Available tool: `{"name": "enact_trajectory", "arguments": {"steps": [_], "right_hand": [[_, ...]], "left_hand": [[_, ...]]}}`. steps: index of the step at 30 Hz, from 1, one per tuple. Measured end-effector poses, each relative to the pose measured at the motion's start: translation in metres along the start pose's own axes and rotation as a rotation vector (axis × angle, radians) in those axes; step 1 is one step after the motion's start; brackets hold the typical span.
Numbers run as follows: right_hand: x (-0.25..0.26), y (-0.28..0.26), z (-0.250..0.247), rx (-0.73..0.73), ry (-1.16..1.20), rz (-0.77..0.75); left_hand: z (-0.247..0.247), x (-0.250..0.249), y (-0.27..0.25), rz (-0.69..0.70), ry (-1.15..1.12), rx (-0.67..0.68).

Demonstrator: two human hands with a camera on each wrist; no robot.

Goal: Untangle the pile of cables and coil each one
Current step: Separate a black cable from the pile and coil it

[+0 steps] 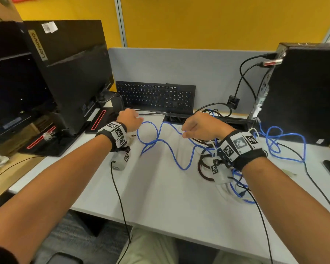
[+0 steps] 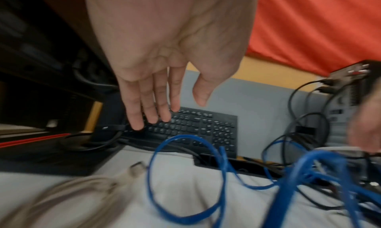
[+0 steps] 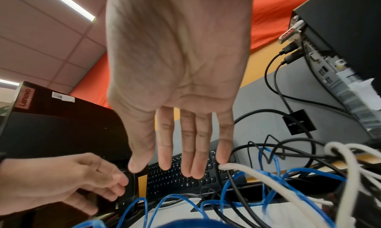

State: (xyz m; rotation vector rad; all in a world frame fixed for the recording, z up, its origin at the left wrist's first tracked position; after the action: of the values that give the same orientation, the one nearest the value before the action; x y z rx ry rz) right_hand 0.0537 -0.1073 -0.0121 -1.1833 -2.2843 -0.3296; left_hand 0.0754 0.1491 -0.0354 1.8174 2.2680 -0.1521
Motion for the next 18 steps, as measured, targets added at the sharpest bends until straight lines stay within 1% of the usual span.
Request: {"name": "enact_trajectory", "arguments": {"steps": [2,3,5,7,9,11,12,15,18], "right_hand": [[-0.006,-0.005,-0.005,-0.016,0.007,0.018],[-0.01,-0.008,-0.008,-0.024,0.009,0.025],[-0.019,-0.014,-0.016,-0.057,0.023,0.039],[-0.027,-0.02,-0.027,-0.124,0.073,0.063],[-0.035,-0.027,-0.041,-0.22,0.117,0.077],[-0.044,-0.035,-0.054,-0.302,0.115,0.094],[-0.049,-0.038,-0.059,-0.319,0.103,0.106],[-0.066,-0.051,-0.065,-0.278,0.017,0.172],[-0.084,-0.065,-0.067,-0.24,-0.002,0.223]], "left_hand": [[0.0,-0.038,-0.006,0.185,-0.064,0.062],[0.001,-0.057,-0.011,0.278,-0.091,0.124],[0.002,-0.094,-0.021,0.452,-0.053,0.259],[0.005,-0.124,-0.032,0.562,0.022,0.346],[0.008,-0.155,-0.042,0.645,0.061,0.355],[0.011,-0.182,-0.05,0.701,0.081,0.318],[0.012,-0.193,-0.052,0.715,0.079,0.297],[0.015,-0.218,-0.053,0.707,0.06,0.249],[0.012,-0.228,-0.047,0.688,0.044,0.192]]}}
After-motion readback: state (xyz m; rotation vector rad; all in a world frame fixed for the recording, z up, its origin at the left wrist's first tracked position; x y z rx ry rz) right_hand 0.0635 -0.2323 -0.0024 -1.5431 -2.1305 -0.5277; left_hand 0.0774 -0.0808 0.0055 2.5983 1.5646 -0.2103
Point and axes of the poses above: each hand's wrist, its own y-axis towards the middle knuckle, its own z-axis out of the palm, x = y × z, the point moved 8 cm from there along y, towards the middle knuckle, and after that the axes turned 10 degrees about y, right-handed, at the moved point
